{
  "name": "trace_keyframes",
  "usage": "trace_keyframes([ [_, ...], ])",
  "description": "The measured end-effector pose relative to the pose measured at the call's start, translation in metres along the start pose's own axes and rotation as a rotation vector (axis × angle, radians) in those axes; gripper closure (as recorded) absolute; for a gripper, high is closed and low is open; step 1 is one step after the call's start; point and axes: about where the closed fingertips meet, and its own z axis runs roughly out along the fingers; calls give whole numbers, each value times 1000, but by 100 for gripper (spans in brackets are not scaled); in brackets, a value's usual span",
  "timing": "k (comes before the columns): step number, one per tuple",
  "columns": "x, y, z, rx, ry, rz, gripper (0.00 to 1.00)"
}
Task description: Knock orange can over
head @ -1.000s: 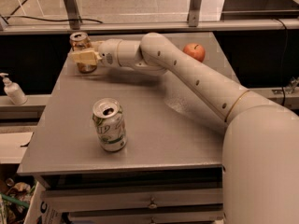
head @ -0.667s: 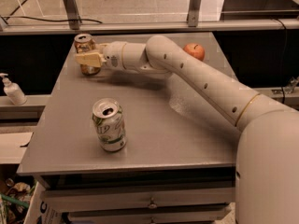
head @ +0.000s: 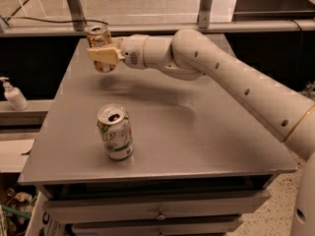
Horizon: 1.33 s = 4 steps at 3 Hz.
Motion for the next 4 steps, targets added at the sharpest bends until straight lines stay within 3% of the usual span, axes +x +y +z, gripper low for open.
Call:
trace_keyframes([
  [1,-22,16,-28,4,53,-35,100],
  [2,-27,24,-53,-7,175,-55,100],
  [4,17,20,-110,5,506,-6,100],
])
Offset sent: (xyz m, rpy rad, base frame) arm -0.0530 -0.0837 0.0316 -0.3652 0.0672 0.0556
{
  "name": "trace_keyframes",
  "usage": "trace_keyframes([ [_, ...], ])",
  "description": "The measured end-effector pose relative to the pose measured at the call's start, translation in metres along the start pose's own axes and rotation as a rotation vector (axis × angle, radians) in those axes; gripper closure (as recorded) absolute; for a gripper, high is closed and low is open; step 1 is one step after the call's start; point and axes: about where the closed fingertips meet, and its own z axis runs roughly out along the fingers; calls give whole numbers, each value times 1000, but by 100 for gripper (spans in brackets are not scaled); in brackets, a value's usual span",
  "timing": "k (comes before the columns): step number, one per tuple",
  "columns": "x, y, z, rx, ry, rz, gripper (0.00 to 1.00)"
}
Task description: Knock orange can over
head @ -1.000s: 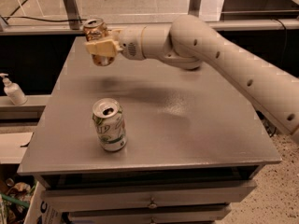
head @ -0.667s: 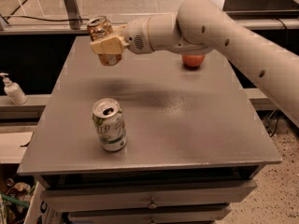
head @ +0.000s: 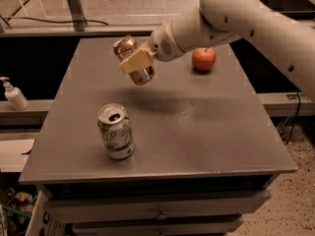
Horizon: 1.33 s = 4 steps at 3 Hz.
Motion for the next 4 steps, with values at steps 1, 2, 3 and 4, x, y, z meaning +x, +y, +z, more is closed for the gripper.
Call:
trace_keyframes([
  [1,37,-8,-17,19,132,44,100],
  [2,61,-13,-30,27,243,61,100],
  [3,74,-17,-43,21,337,50,100],
  [4,80,-18,-48,-9,425,15,100],
])
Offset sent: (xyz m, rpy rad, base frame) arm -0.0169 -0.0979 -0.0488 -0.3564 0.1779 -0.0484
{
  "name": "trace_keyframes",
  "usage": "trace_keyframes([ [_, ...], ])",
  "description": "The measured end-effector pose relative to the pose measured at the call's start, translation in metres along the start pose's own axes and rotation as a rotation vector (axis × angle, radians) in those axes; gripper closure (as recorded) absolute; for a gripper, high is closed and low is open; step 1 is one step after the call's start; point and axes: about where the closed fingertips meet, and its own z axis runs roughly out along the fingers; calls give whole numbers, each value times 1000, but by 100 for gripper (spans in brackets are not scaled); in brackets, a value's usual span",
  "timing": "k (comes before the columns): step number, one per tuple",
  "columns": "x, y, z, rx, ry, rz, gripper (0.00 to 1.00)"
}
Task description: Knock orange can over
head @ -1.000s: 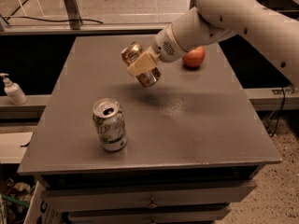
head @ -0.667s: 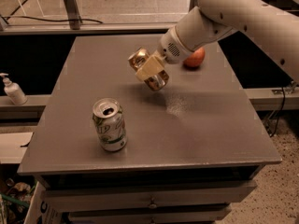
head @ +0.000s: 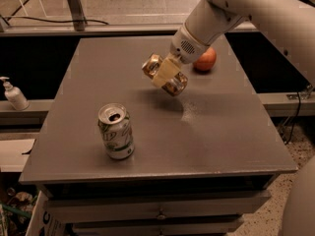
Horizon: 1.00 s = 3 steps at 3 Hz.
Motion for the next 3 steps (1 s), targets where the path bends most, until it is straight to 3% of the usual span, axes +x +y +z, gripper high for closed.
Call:
trace_keyframes([
  [1,4,1,2,-27,72,-42,94],
  [3,3,9,20,-73,154,-105,47],
])
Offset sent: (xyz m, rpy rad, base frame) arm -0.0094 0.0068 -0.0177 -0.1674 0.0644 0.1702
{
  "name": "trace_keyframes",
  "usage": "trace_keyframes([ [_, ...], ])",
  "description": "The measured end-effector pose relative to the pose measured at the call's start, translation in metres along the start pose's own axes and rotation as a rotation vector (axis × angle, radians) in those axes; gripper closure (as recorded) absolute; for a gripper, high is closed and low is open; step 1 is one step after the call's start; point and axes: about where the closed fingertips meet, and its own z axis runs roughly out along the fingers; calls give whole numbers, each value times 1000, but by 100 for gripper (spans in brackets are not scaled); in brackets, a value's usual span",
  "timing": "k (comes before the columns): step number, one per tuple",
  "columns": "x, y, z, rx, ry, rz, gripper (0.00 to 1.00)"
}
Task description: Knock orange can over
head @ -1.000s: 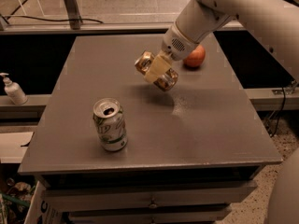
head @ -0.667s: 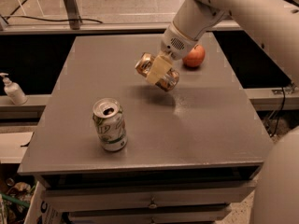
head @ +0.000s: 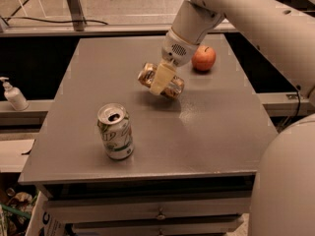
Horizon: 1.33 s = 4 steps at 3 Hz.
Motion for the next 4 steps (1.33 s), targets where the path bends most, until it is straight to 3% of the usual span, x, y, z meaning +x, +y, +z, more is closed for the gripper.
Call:
trace_keyframes([
  [2,3,7,8,-15,12,-2,2],
  [4,7,10,4,2,-25,29,0],
])
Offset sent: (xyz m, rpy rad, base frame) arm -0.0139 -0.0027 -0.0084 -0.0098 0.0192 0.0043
